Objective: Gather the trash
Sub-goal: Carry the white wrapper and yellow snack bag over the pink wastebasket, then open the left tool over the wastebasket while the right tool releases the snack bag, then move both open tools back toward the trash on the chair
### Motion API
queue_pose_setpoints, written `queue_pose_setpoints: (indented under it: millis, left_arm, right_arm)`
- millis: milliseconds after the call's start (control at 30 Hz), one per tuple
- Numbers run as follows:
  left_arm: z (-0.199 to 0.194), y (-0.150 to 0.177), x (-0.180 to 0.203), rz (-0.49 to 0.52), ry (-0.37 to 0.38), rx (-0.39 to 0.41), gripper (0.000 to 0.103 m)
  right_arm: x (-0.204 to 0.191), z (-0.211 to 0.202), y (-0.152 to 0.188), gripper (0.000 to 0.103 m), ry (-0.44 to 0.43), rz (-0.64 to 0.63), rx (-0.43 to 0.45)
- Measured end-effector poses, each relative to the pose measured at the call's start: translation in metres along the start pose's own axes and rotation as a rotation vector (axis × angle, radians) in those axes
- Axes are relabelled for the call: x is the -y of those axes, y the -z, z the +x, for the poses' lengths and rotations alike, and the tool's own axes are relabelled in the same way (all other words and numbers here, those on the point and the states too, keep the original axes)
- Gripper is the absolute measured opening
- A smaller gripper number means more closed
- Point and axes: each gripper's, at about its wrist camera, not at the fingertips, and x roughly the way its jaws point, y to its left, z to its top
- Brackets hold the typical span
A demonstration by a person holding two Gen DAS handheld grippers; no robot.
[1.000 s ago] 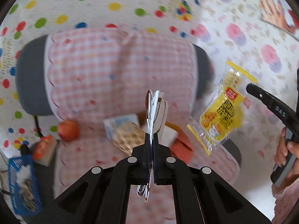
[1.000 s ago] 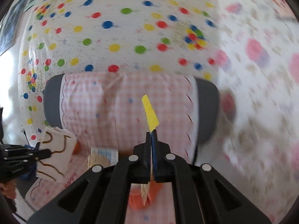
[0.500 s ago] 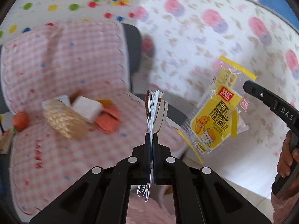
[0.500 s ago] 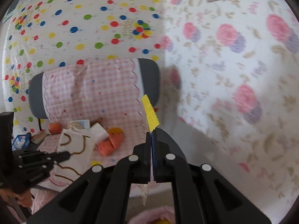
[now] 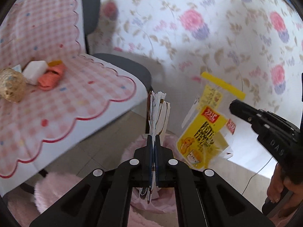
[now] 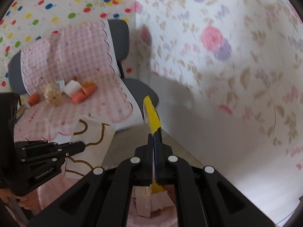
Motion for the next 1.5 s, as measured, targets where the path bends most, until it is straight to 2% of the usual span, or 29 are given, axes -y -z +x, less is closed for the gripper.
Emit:
queue_pose_setpoints:
  millis: [100,333,467,533,567,700,900,1167,1500]
  left_arm:
    - [0.013,0.004,0.007,0.012,0.020,-0.016,0.003]
    - [0.032,0.003,0.012,0.007,0.032,-0.034,0.009]
    - [0.034,0.000,0.010,-0.004,0.030,-0.022,0.031]
    - [0.033,-0.002,0.009,-0.006,0.020,-0.015,0.032]
    - [0.033,-0.004,0.007,-0.009,0.018,-0.014,0.033]
    - [0.022,-0.008,-0.003,-0.041,-0.001,0.009,0.035]
    - [0.001,-0.015,-0.020,-0.074,-0.055,0.052,0.038]
    - [-0.031,-0.018,-0.044,-0.093,-0.144,0.092,0.041]
    - [-0.078,-0.011,-0.097,-0.161,-0.290,0.100,0.043]
  right_arm:
    - [0.009,0.010,0.015,0.001,-0.005,0.031,-0.028]
    - [0.019,0.023,0.026,0.002,-0.024,0.044,-0.059]
    - [0.023,0.031,0.028,0.002,-0.020,0.053,-0.063]
    - [0.026,0.038,0.029,0.002,-0.015,0.065,-0.074]
    - [0.027,0.040,0.030,0.004,-0.020,0.070,-0.083]
    - [0.027,0.047,0.032,0.035,-0.033,0.077,-0.110]
    - [0.026,0.038,0.023,0.035,-0.041,0.071,-0.091]
    - [0.021,0.014,-0.008,0.035,-0.051,0.066,-0.003]
    - [-0.041,0.026,-0.045,0.035,-0.208,-0.020,0.002]
